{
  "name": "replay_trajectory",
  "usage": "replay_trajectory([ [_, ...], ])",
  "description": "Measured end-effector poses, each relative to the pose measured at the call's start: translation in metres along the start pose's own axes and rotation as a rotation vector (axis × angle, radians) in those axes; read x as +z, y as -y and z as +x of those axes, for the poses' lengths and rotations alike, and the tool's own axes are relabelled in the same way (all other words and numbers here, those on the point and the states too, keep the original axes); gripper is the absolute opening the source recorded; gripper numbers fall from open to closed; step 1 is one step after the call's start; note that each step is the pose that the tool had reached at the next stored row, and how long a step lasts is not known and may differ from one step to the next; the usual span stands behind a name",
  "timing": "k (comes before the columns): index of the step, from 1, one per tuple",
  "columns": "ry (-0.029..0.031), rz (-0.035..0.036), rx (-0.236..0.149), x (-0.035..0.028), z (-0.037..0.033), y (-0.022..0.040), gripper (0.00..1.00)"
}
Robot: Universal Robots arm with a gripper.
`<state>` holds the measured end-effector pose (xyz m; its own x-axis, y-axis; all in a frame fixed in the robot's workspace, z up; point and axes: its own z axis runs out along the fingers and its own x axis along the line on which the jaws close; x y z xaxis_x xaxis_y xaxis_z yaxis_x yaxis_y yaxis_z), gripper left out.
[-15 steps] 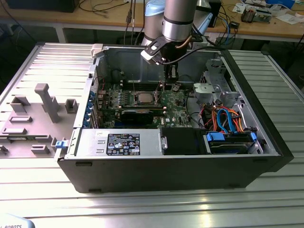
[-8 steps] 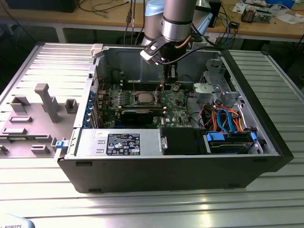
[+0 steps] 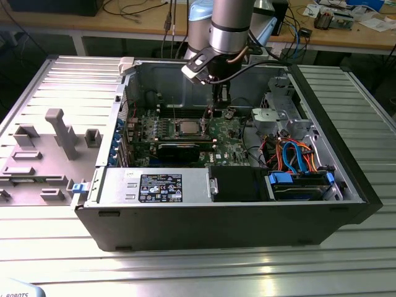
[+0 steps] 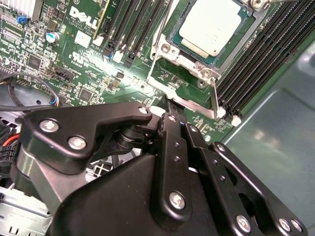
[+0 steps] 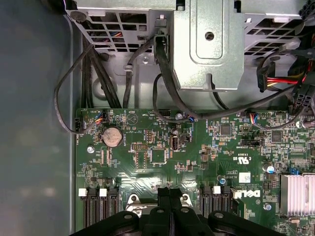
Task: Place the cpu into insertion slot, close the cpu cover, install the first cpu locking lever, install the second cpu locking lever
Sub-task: 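Close the cpu cover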
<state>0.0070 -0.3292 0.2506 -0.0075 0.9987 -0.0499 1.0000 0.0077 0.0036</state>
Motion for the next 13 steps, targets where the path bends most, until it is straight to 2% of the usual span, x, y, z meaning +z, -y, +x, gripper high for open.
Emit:
replay_trajectory([
  [13, 0.0001, 0.0, 0.0, 0.0, 0.0, 0.003, 0.11],
])
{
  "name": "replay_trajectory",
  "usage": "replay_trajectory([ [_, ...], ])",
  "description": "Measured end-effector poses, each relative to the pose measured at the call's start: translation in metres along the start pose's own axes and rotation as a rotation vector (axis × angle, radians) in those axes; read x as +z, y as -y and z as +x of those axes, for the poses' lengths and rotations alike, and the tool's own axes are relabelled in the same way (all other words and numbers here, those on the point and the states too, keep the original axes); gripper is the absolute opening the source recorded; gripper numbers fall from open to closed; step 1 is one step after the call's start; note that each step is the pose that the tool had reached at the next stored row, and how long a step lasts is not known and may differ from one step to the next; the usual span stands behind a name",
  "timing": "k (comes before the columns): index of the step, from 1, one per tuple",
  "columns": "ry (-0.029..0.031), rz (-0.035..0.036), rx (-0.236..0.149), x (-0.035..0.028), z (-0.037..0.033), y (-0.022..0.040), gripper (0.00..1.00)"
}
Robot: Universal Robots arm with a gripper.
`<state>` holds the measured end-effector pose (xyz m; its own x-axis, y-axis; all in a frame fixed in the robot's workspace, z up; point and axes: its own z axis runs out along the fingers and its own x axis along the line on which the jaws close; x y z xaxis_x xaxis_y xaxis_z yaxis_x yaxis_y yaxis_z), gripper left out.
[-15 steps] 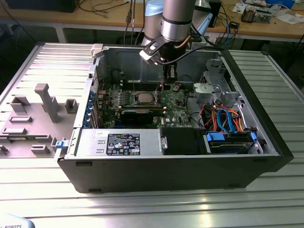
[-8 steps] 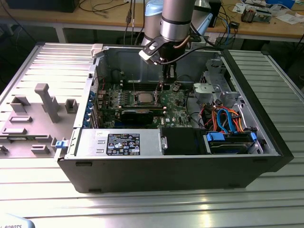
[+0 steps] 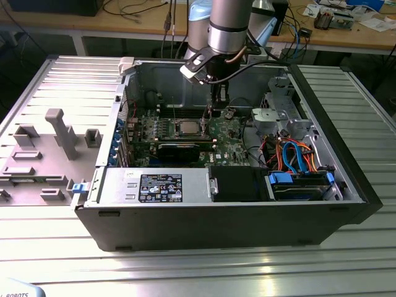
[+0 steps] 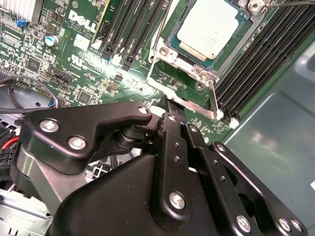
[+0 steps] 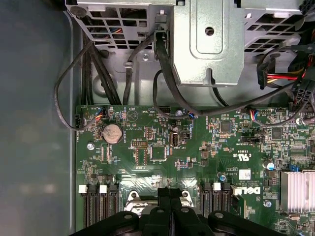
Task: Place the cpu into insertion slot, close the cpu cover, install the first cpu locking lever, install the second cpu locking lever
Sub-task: 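Close the cpu cover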
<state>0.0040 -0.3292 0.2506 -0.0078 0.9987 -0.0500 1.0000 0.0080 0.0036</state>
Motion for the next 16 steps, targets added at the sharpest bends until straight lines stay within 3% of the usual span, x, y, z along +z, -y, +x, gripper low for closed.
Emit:
replay_trajectory([
  [16, -0.0001, 0.0, 0.0, 0.0, 0.0, 0.0037, 0.11],
])
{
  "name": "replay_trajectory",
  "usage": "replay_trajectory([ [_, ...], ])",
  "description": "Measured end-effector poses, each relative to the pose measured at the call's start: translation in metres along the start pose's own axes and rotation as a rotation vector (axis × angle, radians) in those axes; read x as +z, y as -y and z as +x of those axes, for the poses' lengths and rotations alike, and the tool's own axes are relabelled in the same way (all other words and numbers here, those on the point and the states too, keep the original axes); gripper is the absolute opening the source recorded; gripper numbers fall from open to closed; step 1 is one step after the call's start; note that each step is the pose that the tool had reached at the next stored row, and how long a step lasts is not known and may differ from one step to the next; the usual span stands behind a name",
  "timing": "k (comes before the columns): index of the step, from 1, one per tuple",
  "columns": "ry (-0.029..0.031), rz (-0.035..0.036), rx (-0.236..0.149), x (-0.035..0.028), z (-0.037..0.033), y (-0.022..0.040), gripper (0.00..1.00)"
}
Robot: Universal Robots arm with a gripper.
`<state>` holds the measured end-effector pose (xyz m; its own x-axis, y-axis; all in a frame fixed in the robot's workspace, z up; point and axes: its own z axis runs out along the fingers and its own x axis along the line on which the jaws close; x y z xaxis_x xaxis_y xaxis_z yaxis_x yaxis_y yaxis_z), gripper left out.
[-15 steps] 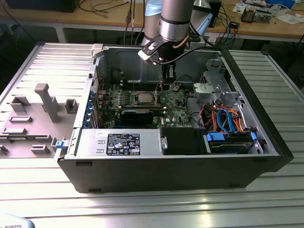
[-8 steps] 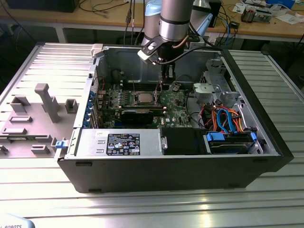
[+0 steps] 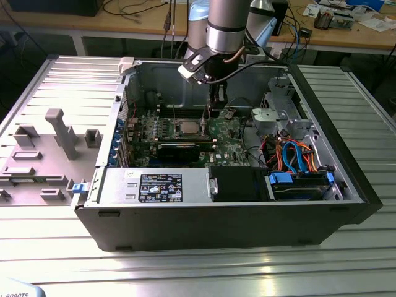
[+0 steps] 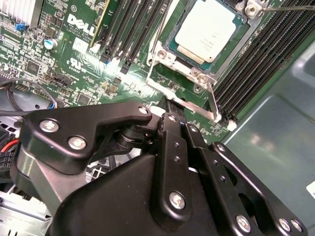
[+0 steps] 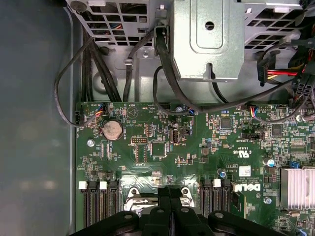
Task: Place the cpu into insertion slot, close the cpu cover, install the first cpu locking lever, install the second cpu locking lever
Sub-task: 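Close the cpu cover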
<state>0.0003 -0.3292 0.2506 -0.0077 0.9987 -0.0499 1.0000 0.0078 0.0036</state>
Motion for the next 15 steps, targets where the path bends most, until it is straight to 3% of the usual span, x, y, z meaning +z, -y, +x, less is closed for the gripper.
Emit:
replay_trajectory([
  [15, 0.0, 0.0, 0.0, 0.0, 0.0, 0.0039, 0.11],
])
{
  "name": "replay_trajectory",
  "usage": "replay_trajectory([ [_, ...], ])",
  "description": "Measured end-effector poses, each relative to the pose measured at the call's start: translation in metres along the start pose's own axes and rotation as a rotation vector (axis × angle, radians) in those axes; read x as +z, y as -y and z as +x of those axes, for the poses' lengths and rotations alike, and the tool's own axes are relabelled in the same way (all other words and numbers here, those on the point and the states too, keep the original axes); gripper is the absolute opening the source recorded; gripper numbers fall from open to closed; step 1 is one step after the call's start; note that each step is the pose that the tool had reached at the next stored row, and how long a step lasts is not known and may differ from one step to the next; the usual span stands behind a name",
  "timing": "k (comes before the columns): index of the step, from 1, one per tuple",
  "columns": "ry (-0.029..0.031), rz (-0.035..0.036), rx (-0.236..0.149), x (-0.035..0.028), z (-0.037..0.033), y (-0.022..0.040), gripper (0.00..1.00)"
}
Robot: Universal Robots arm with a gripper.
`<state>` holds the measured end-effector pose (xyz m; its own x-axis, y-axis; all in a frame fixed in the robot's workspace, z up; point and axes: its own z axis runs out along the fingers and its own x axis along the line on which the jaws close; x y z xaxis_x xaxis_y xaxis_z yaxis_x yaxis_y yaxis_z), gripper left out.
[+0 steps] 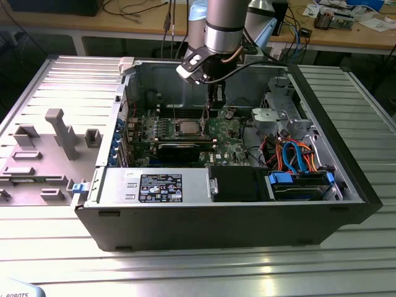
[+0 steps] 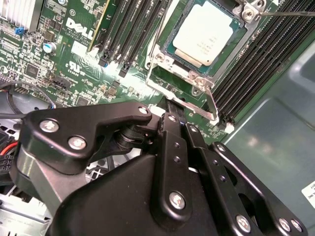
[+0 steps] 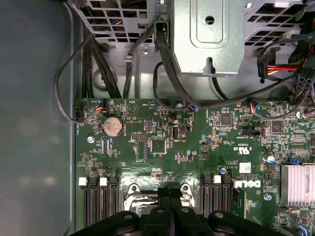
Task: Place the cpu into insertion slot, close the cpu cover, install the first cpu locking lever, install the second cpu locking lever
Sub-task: 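Close the cpu cover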
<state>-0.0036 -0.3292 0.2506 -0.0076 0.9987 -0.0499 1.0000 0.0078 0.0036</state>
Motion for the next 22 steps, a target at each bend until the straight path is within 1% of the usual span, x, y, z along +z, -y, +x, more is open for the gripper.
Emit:
replay_trajectory([
  [15, 0.0001, 0.0, 0.0, 0.0, 0.0, 0.0077, 0.11],
  [22, 0.0, 0.0, 0.0, 0.0, 0.0001, 0.0095, 0.11],
])
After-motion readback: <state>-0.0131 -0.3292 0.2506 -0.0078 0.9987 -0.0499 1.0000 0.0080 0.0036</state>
